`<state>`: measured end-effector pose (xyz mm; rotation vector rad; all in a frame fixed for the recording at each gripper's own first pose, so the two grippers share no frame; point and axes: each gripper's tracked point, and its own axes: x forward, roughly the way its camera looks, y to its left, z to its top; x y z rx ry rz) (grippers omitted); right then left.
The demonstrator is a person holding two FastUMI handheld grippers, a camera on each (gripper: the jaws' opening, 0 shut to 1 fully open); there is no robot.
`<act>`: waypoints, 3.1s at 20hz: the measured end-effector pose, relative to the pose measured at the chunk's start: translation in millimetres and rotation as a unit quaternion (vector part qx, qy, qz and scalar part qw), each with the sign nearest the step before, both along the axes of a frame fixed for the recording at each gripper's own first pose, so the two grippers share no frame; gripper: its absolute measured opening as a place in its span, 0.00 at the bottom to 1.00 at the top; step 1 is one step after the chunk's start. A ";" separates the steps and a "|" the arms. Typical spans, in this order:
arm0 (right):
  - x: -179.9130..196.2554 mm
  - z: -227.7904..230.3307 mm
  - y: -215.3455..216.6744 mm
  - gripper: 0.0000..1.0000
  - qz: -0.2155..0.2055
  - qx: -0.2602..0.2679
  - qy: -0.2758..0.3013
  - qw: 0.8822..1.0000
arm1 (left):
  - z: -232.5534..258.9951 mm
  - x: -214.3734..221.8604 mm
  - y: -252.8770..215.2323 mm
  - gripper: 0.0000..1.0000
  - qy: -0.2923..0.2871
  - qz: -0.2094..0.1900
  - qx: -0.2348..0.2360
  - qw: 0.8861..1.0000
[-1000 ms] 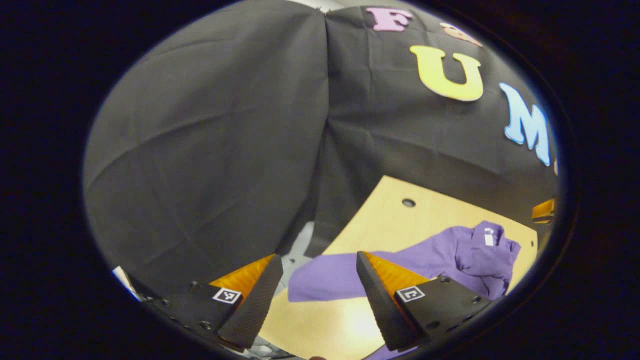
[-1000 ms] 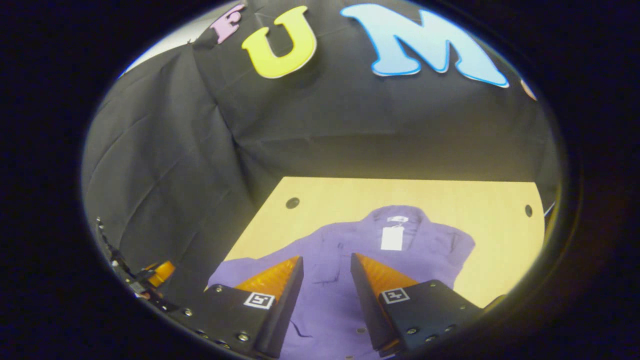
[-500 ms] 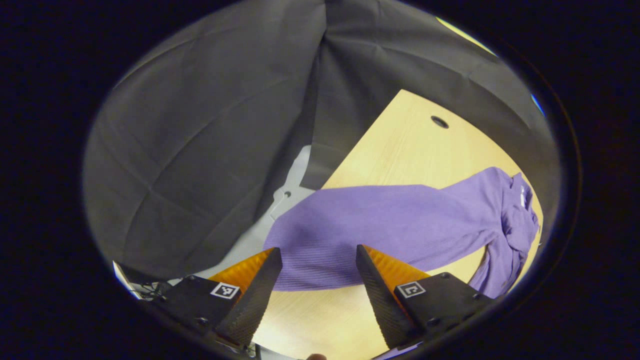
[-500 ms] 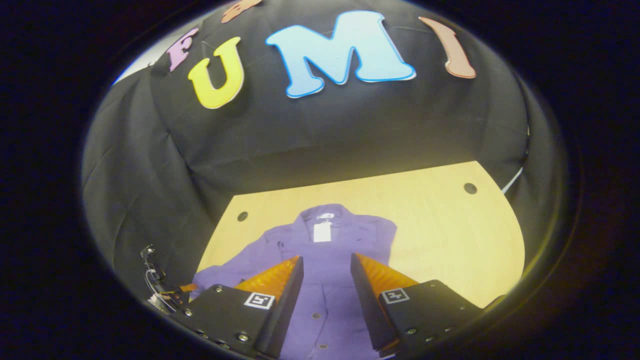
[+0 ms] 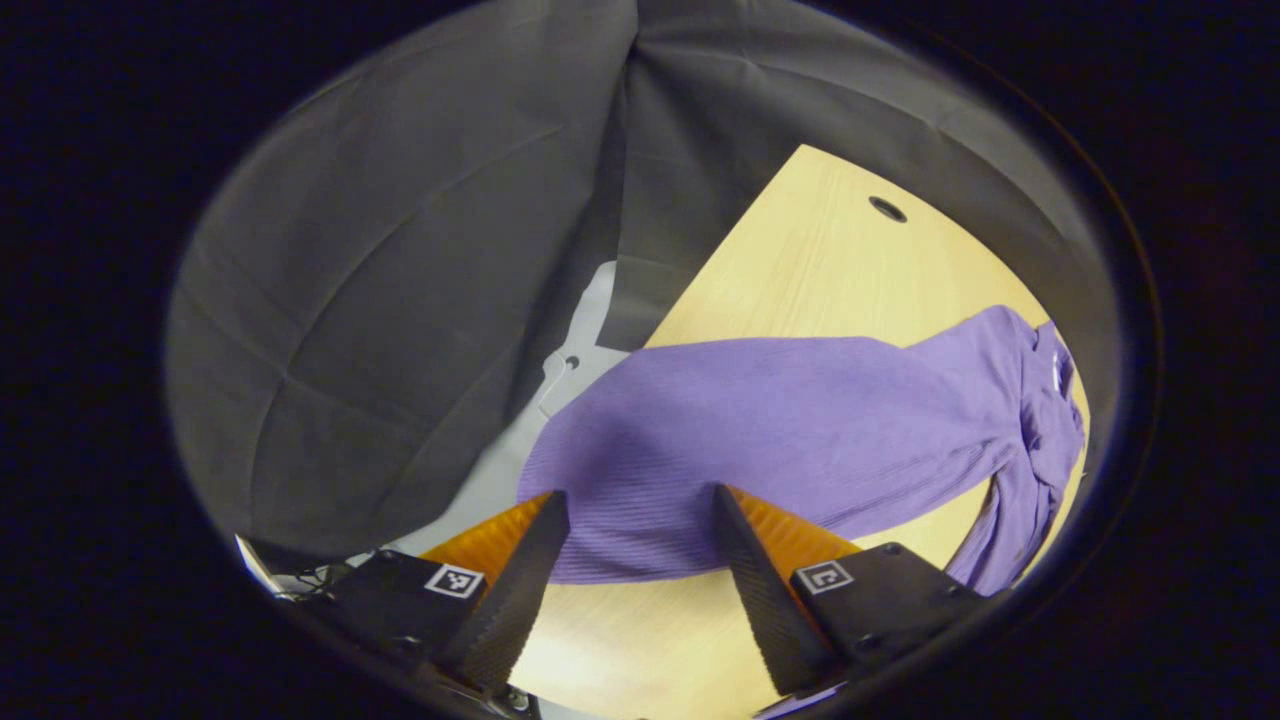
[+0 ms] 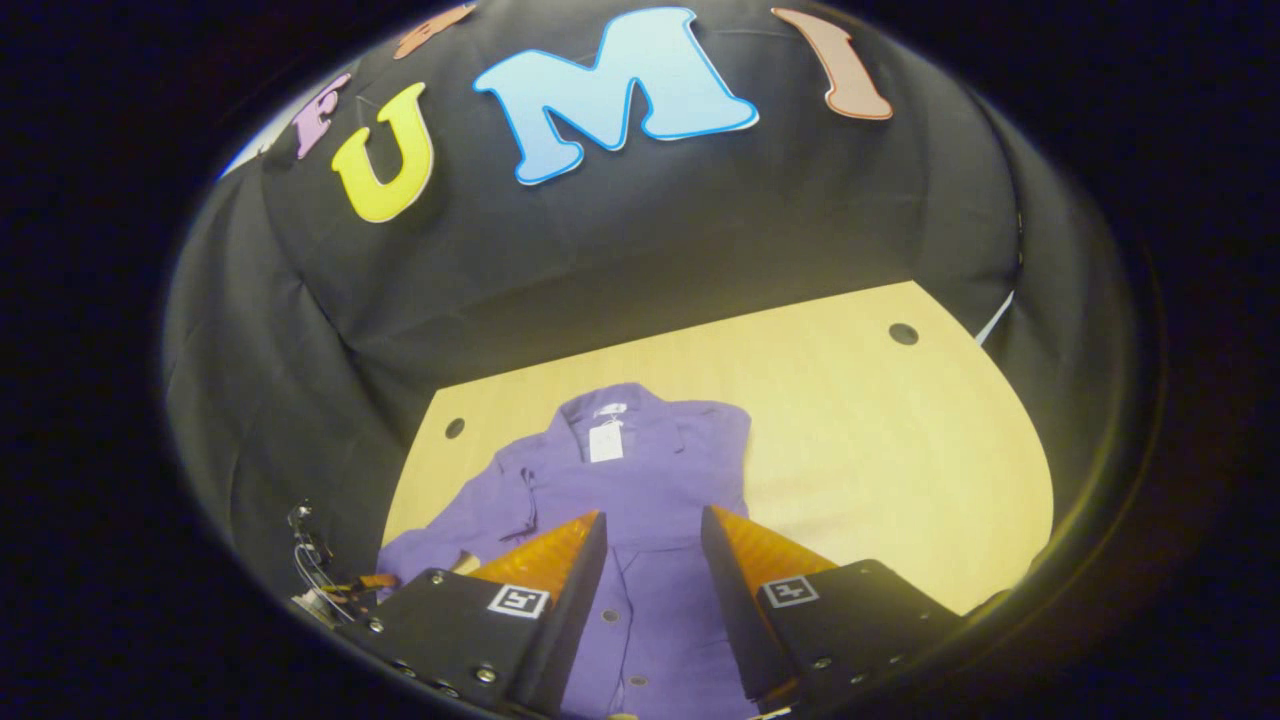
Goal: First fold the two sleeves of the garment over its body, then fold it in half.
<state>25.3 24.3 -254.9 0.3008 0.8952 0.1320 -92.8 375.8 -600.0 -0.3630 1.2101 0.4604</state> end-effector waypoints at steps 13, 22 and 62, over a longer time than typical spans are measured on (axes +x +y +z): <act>-9.4 3.4 -9.1 0.63 0.005 0.021 0.002 1.000 | 0.6 12.9 -4.6 0.07 0.009 -0.009 0.017 1.000; -18.9 9.6 -47.4 0.62 -0.025 0.022 -0.007 0.999 | 15.4 29.9 -21.4 0.07 0.020 -0.034 0.043 0.998; -194.5 6.8 -264.5 0.63 -0.343 0.033 0.011 0.939 | 204.6 244.8 -648.8 0.07 -0.175 -0.460 -0.126 0.861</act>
